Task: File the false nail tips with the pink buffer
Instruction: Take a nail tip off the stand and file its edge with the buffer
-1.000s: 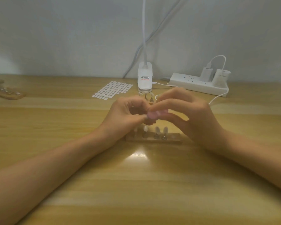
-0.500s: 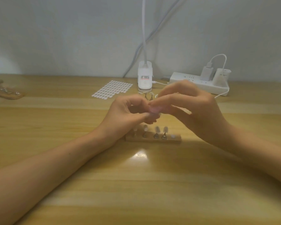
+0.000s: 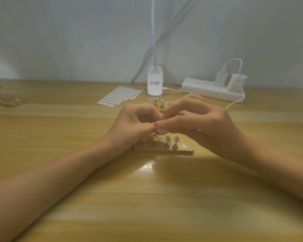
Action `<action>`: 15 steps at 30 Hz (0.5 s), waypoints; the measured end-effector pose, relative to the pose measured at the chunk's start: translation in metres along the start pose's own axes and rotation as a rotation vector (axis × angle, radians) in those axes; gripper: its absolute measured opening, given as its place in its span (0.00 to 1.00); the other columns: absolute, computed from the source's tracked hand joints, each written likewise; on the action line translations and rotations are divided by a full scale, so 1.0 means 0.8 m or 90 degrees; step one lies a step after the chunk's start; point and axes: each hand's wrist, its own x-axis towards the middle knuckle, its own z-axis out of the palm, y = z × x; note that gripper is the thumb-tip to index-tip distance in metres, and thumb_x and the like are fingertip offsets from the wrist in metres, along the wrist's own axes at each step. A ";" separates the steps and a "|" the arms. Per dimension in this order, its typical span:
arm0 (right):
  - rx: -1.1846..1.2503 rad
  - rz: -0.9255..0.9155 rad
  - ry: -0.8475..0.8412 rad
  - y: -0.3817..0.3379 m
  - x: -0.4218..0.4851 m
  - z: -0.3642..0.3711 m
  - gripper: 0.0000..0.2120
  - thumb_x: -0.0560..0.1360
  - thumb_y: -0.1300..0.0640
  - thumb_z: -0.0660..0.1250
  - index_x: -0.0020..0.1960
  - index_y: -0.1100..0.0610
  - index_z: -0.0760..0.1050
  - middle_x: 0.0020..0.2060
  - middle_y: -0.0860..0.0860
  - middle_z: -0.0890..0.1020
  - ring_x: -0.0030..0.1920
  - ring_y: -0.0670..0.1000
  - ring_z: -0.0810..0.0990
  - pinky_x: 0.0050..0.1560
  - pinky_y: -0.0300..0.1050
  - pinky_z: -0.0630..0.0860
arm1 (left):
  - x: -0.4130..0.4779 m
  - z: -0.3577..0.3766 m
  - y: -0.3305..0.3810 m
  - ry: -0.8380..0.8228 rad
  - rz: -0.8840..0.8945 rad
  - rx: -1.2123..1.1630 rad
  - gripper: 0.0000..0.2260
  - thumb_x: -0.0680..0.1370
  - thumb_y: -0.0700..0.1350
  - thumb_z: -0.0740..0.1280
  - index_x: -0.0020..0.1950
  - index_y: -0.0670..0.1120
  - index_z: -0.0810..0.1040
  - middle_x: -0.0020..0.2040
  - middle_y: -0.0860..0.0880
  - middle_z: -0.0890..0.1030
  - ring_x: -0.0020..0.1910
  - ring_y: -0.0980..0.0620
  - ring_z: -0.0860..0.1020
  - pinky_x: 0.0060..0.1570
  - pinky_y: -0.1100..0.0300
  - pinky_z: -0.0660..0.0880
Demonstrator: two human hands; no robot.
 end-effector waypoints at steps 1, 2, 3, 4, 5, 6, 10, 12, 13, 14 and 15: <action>-0.004 -0.001 0.008 0.003 0.002 -0.003 0.06 0.77 0.62 0.72 0.52 0.61 0.86 0.46 0.56 0.83 0.45 0.58 0.80 0.49 0.51 0.77 | 0.000 0.001 0.001 0.002 -0.002 -0.007 0.15 0.72 0.30 0.74 0.34 0.49 0.81 0.33 0.57 0.82 0.34 0.61 0.80 0.38 0.70 0.75; -0.004 0.011 0.018 0.007 0.003 -0.006 0.06 0.77 0.63 0.73 0.52 0.61 0.86 0.46 0.56 0.83 0.45 0.58 0.81 0.48 0.53 0.77 | 0.000 0.001 0.002 0.007 -0.006 -0.019 0.14 0.72 0.31 0.75 0.34 0.50 0.82 0.33 0.56 0.83 0.34 0.60 0.82 0.38 0.69 0.76; -0.002 0.029 0.026 0.010 0.004 -0.009 0.06 0.76 0.64 0.73 0.53 0.61 0.86 0.47 0.56 0.83 0.46 0.58 0.81 0.48 0.53 0.77 | 0.000 0.001 0.002 0.015 -0.008 -0.029 0.14 0.71 0.32 0.75 0.35 0.50 0.83 0.33 0.54 0.83 0.34 0.57 0.83 0.38 0.67 0.78; -0.002 0.042 0.028 0.011 0.004 -0.008 0.06 0.76 0.65 0.73 0.53 0.61 0.85 0.47 0.56 0.83 0.46 0.58 0.81 0.48 0.54 0.77 | 0.000 0.001 0.002 0.018 -0.007 -0.033 0.14 0.71 0.31 0.75 0.35 0.50 0.84 0.33 0.53 0.84 0.34 0.56 0.83 0.38 0.66 0.79; -0.004 0.042 0.024 0.009 0.002 -0.005 0.06 0.76 0.64 0.73 0.53 0.61 0.86 0.47 0.57 0.83 0.47 0.58 0.81 0.48 0.54 0.77 | -0.001 0.002 0.002 0.013 -0.010 -0.028 0.14 0.72 0.31 0.75 0.35 0.50 0.84 0.33 0.52 0.84 0.34 0.56 0.83 0.38 0.65 0.79; -0.008 0.029 0.016 0.006 -0.001 -0.001 0.06 0.77 0.64 0.72 0.52 0.61 0.86 0.47 0.57 0.83 0.46 0.58 0.81 0.49 0.54 0.77 | -0.001 0.002 0.001 0.003 -0.015 -0.022 0.15 0.72 0.30 0.75 0.35 0.49 0.83 0.33 0.52 0.83 0.32 0.56 0.82 0.36 0.66 0.78; -0.004 -0.004 0.012 0.005 -0.001 0.000 0.06 0.78 0.62 0.71 0.52 0.61 0.86 0.47 0.56 0.83 0.46 0.58 0.81 0.50 0.52 0.77 | 0.000 0.000 0.002 -0.004 -0.034 -0.043 0.16 0.71 0.32 0.76 0.32 0.53 0.83 0.33 0.54 0.83 0.33 0.57 0.81 0.37 0.66 0.77; 0.010 0.037 0.038 0.013 0.000 -0.006 0.06 0.77 0.64 0.72 0.53 0.62 0.85 0.47 0.57 0.83 0.47 0.59 0.82 0.49 0.54 0.77 | -0.001 0.001 0.002 0.007 -0.040 -0.057 0.13 0.71 0.36 0.76 0.34 0.53 0.84 0.34 0.53 0.84 0.33 0.56 0.82 0.37 0.66 0.77; 0.009 0.050 0.040 0.013 -0.002 -0.006 0.07 0.76 0.65 0.73 0.53 0.62 0.85 0.47 0.57 0.83 0.47 0.58 0.82 0.49 0.55 0.78 | -0.002 0.001 0.003 0.004 -0.046 -0.059 0.11 0.71 0.35 0.76 0.35 0.51 0.84 0.33 0.53 0.84 0.31 0.57 0.81 0.34 0.68 0.76; 0.006 0.051 0.034 0.011 -0.005 -0.004 0.07 0.76 0.66 0.73 0.53 0.62 0.85 0.47 0.57 0.83 0.48 0.57 0.82 0.49 0.54 0.78 | -0.002 0.001 0.002 -0.007 -0.053 -0.058 0.10 0.72 0.34 0.76 0.36 0.48 0.84 0.32 0.54 0.84 0.29 0.58 0.80 0.30 0.68 0.75; 0.005 0.040 0.024 0.009 -0.007 -0.001 0.07 0.76 0.65 0.73 0.53 0.61 0.85 0.47 0.56 0.83 0.49 0.55 0.81 0.51 0.52 0.77 | -0.002 0.001 0.003 -0.017 -0.062 -0.056 0.09 0.72 0.34 0.75 0.37 0.46 0.83 0.32 0.54 0.83 0.27 0.58 0.79 0.28 0.68 0.74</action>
